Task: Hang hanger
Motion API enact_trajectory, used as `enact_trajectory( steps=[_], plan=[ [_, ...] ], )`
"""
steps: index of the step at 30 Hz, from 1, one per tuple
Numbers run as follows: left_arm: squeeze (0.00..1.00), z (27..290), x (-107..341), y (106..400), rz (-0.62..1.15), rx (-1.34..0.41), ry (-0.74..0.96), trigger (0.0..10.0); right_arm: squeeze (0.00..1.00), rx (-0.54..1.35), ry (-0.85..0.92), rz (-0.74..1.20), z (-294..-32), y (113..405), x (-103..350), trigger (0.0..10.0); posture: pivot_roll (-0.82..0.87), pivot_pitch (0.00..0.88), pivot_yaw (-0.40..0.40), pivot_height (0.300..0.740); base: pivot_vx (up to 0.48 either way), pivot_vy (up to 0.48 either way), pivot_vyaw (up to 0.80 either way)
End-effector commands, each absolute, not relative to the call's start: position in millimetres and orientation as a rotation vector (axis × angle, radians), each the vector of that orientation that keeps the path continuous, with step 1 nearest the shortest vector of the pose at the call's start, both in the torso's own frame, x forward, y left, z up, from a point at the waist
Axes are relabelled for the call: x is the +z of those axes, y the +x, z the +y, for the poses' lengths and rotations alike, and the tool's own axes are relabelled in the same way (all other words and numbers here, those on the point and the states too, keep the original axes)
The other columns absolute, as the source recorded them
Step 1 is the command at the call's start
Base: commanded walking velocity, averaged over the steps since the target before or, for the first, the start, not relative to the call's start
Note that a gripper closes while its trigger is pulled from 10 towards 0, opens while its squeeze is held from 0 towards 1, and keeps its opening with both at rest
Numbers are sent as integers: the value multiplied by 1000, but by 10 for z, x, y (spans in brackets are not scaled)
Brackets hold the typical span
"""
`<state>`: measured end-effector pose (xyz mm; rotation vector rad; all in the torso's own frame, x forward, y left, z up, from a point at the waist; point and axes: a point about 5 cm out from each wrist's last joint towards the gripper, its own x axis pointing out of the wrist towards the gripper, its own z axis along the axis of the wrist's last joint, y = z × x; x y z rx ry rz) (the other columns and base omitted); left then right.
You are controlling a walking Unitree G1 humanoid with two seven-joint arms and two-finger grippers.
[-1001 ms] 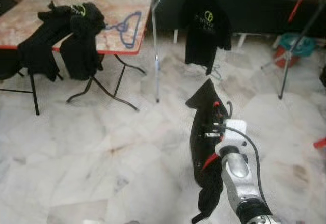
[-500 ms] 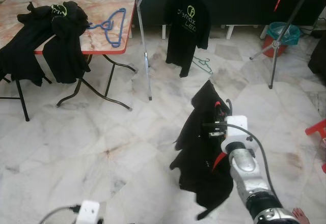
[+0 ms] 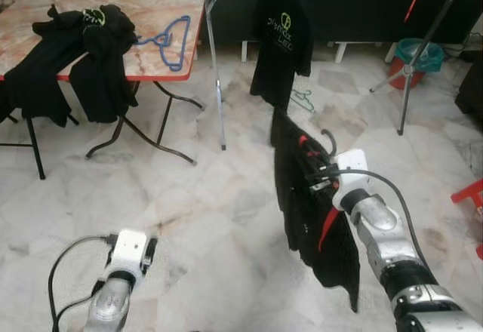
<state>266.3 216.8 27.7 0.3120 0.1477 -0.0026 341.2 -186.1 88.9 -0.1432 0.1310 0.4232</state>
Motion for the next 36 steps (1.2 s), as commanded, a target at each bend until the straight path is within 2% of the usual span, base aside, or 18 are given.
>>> enact_trajectory(
  steps=[1, 2, 5, 10, 13, 20, 28, 36],
  plan=[
    [0, 2157, 493, 2758, 81, -35, 313, 10000, 0, 563, -172, 136, -1792, 3400, 941, 10000, 48, 74, -8, 740, 0, 0, 0],
    [0, 2157, 493, 2758, 81, -35, 313, 10000, 0, 563, -172, 136, -1792, 3400, 941, 10000, 48, 74, -8, 740, 0, 0, 0],
    [0, 2069, 700, 2866, 18, -93, 312, 10000, 0, 717, -215, 191, -1731, 3309, 868, 10000, 50, 80, -8, 740, 0, 0, 0],
    [0, 1941, 848, 2917, -11, -178, 316, 10000, 0, 781, -224, 219, -1742, 3279, 864, 10000, 49, 89, -8, 740, 0, 0, 0],
    [0, 1869, 908, 2899, -10, -232, 313, 10000, 0, 831, -235, 240, -1763, 3252, 857, 10000, 51, 91, -9, 740, 0, 0, 0],
    [0, 1795, 1005, 2836, 15, -356, 325, 10000, 0, 1102, -288, 311, -1800, 3085, 849, 10000, 60, 81, -12, 740, 0, 0, 0],
    [0, 1737, 1079, 2824, 32, -436, 309, 10000, 0, 1236, -265, 330, -1834, 3048, 906, 10000, 68, 61, -17, 740, 0, 0, 0],
    [0, 1524, 1150, 2709, 105, -711, 197, 10000, 0, 1400, -257, 332, -1797, 2987, 951, 10000, 70, 50, -16, 740, 0, 0, 0]
  ],
)
